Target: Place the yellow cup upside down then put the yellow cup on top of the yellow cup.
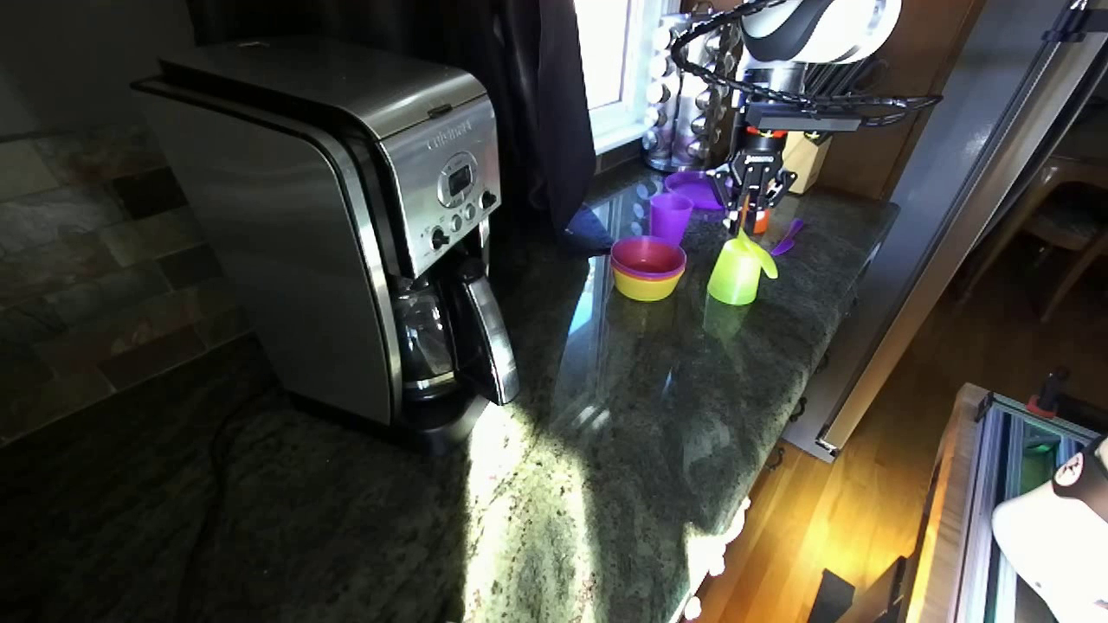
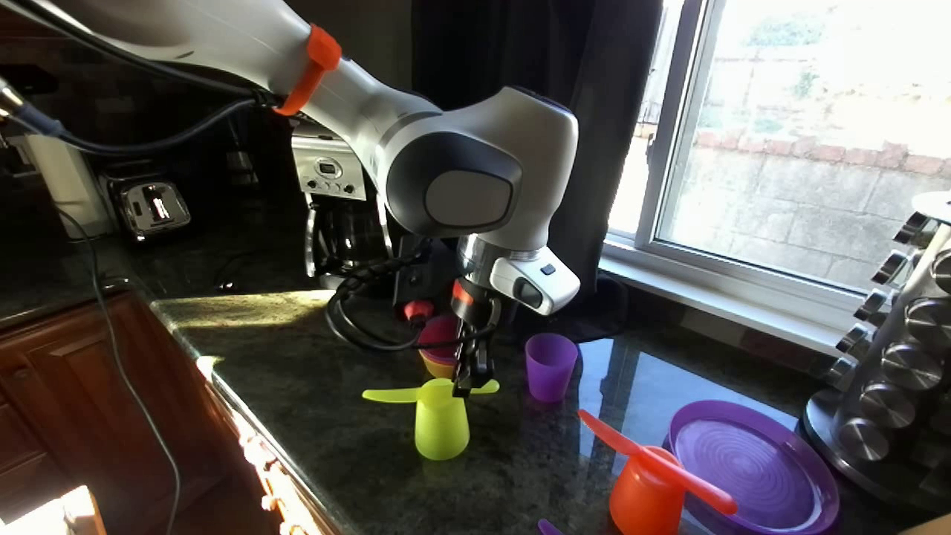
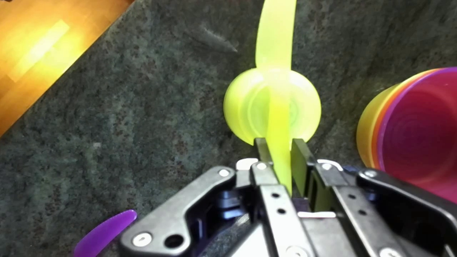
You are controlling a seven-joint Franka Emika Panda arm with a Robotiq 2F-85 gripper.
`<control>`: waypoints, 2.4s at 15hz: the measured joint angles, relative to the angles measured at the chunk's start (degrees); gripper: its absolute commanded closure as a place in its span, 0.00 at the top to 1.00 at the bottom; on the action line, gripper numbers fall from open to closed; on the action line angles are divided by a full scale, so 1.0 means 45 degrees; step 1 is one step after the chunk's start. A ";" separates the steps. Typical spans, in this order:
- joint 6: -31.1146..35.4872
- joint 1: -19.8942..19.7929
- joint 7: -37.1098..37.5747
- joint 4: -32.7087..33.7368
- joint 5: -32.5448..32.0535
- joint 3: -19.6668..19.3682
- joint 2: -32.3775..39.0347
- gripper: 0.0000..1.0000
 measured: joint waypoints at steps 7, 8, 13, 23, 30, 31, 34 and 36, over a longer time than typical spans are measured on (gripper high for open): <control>0.0285 0.0000 0.0019 -0.0009 0.0002 0.0000 0.0000 0.05; 0.0285 0.0000 0.0019 -0.0009 0.0002 0.0000 0.0000 0.05; 0.0285 0.0000 0.0019 -0.0009 0.0002 0.0000 0.0000 0.19; 0.0301 0.0000 0.0027 -0.0009 0.0001 0.0000 -0.0001 1.00; 0.0325 0.0000 0.0027 -0.0010 0.0001 0.0000 -0.0039 1.00; 0.0327 0.0000 0.0027 -0.0014 0.0001 0.0000 -0.0056 1.00; 0.0386 0.0012 -0.0039 -0.0110 -0.0097 0.0009 -0.0223 1.00; 0.0897 0.0033 -0.0269 -0.0420 -0.0302 0.0045 -0.0549 1.00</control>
